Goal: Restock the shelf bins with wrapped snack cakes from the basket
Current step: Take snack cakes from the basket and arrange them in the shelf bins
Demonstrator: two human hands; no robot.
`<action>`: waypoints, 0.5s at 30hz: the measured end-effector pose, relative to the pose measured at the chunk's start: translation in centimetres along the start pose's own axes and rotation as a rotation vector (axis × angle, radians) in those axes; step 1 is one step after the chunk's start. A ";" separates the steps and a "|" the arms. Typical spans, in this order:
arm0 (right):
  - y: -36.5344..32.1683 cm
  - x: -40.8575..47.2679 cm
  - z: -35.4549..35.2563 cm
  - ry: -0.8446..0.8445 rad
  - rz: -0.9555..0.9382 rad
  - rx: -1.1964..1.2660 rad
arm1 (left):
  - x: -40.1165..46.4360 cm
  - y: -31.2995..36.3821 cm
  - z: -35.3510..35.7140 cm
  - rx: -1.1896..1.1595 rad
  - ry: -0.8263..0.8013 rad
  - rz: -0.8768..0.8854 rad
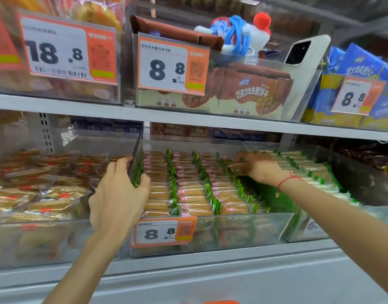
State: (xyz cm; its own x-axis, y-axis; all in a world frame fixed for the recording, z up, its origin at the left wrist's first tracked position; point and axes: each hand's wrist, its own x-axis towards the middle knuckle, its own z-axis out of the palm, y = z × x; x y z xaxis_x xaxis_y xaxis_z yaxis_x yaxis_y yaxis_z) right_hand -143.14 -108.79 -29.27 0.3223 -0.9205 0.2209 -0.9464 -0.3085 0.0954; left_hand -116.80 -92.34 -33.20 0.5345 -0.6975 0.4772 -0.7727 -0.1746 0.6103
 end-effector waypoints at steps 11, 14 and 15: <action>-0.7 3.3 2.3 0.083 -0.037 -0.124 | 0.3 -0.3 0.7 0.021 0.026 0.006; -0.6 3.5 2.4 0.069 -0.007 -0.051 | 0.3 -0.4 0.9 0.028 0.039 0.014; -0.6 3.4 2.4 0.063 -0.001 -0.042 | 0.3 -0.4 0.9 0.030 0.041 0.013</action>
State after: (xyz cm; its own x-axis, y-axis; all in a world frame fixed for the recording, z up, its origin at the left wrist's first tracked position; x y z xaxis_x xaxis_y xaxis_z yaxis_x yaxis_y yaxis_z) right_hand -141.48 -112.32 -30.92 0.3251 -0.9028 0.2815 -0.9449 -0.2980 0.1355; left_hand -116.61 -93.14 -33.88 0.5376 -0.6707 0.5111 -0.7891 -0.1865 0.5852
